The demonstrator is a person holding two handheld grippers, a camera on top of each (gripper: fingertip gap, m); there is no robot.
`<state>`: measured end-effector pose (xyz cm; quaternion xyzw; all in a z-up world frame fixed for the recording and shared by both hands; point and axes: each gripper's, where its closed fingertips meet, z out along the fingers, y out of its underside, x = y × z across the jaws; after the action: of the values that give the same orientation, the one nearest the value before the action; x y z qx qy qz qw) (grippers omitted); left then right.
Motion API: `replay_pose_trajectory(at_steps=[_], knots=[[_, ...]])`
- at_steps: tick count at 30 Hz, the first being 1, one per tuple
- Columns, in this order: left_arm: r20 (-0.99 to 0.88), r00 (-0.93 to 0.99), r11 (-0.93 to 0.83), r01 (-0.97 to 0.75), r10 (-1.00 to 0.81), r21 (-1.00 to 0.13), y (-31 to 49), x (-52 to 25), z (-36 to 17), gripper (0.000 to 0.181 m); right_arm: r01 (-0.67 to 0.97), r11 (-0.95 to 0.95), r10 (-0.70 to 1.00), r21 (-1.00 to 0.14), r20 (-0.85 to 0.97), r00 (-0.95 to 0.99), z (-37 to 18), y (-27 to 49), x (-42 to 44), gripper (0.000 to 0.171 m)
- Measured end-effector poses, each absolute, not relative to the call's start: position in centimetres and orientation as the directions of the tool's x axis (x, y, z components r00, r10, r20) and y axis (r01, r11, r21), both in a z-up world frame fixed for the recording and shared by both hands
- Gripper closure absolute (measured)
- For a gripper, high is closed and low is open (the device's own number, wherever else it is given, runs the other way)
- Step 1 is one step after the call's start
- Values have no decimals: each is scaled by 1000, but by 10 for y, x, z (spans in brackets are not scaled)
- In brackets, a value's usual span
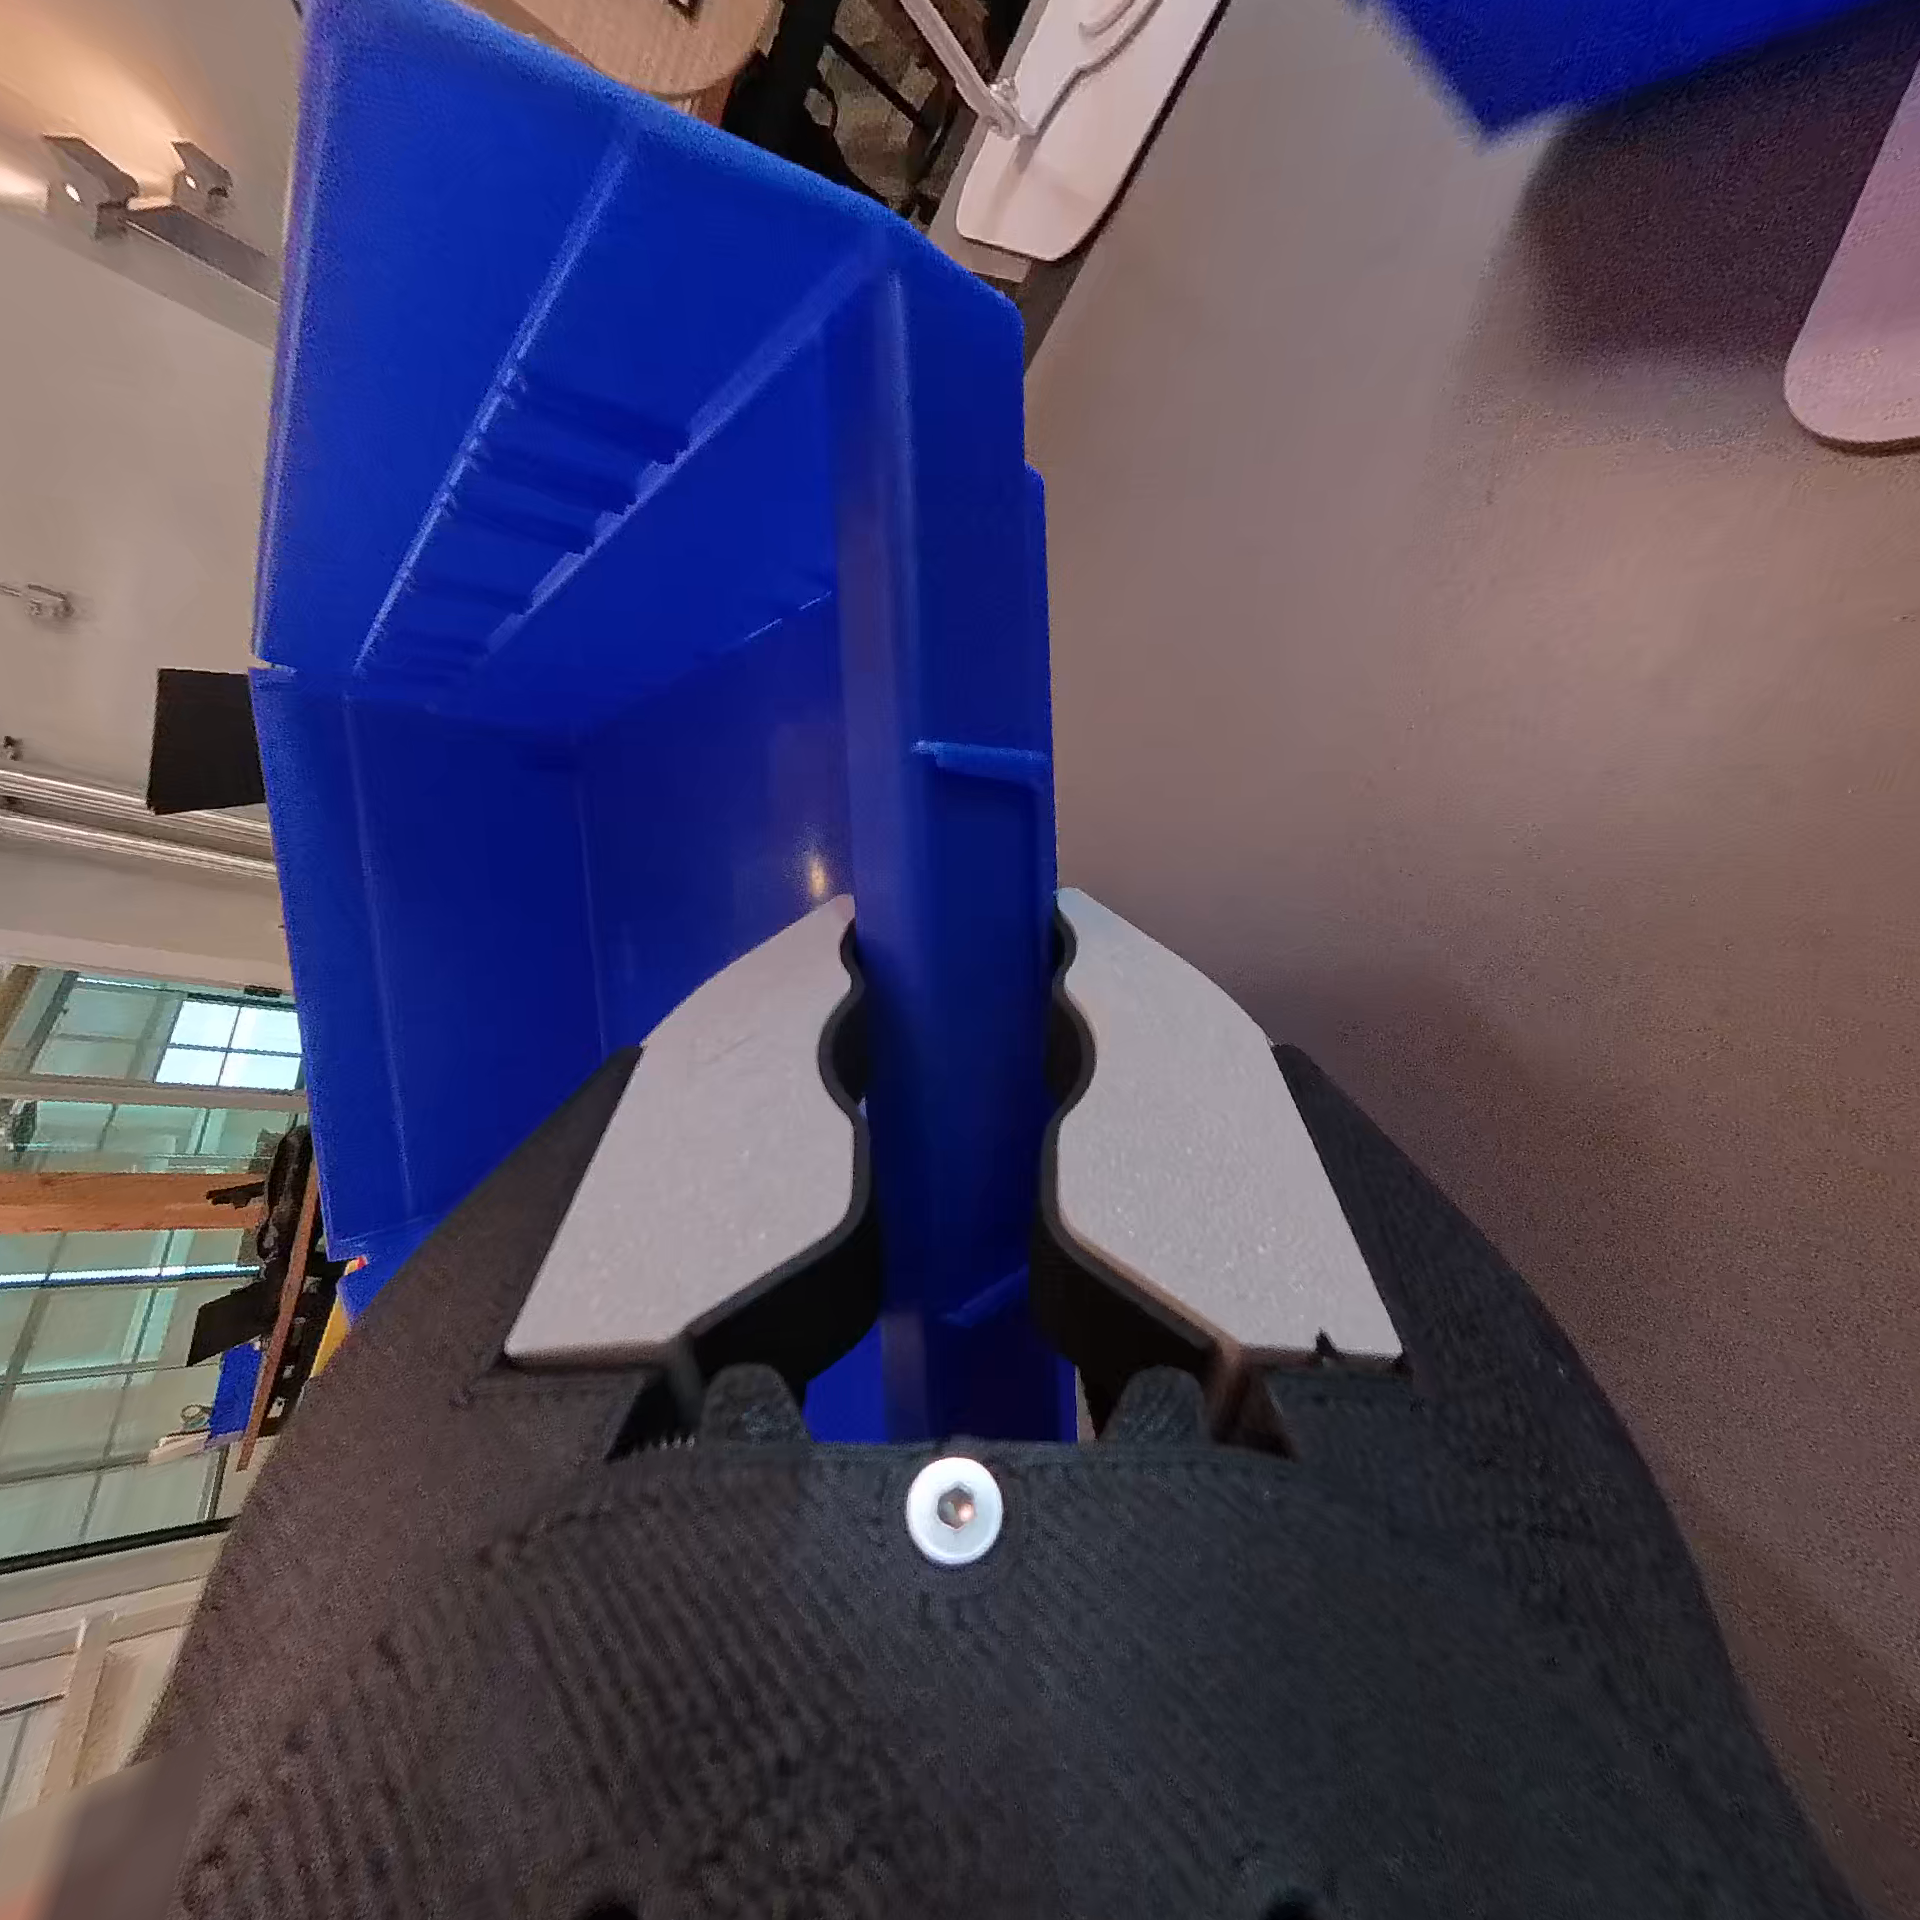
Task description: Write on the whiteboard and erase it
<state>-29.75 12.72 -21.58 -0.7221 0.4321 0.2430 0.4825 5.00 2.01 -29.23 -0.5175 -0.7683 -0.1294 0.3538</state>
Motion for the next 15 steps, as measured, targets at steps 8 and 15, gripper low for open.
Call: replay_pose_trajectory(at_steps=[8, 15], knots=[[-782, 506, -101, -856, -364, -507, 112, -287, -186, 151, 761, 620, 596, -192, 746, -297, -311, 80, -80, 140], [-796, 481, -47, -864, -368, -501, 108, -270, -171, 150, 701, 607, 588, -374, 805, -80, -275, 117, -129, 128]])
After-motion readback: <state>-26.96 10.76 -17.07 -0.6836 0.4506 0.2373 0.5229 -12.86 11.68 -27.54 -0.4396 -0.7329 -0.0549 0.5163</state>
